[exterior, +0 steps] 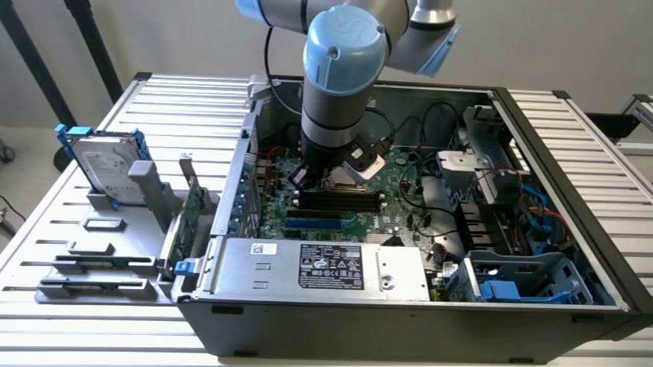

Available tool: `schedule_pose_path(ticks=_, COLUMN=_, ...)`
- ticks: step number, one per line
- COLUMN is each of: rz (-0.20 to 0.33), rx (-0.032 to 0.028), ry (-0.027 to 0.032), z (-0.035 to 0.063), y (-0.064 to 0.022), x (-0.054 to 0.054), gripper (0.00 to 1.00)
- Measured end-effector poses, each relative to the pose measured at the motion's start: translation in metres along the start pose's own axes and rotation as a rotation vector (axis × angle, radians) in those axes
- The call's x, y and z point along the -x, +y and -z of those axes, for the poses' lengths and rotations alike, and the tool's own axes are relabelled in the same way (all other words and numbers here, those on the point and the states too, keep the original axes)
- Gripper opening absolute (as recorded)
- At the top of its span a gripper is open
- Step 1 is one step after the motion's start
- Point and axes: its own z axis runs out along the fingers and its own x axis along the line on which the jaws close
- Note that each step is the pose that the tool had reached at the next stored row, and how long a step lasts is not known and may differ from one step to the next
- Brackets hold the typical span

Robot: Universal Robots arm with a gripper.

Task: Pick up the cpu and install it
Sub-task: 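Install the first cpu locking lever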

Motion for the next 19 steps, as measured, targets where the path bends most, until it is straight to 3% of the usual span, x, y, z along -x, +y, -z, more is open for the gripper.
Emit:
schedule_pose_path(ticks=7, rz=0.000, rx=0.0000, ry=-0.0002, z=-0.0015, y=0.0000, x=0.0003, gripper=0.11)
schedule_pose_path(ticks=14, rz=0.000, rx=0.0081, ry=-0.0078, z=-0.0016, y=-0.0005, x=0.0003, gripper=0.11)
schedule_pose_path(ticks=19, rz=0.000, rx=0.0089, ry=-0.0086, z=0.0058, y=-0.0046, x=-0.0029, gripper=0.11)
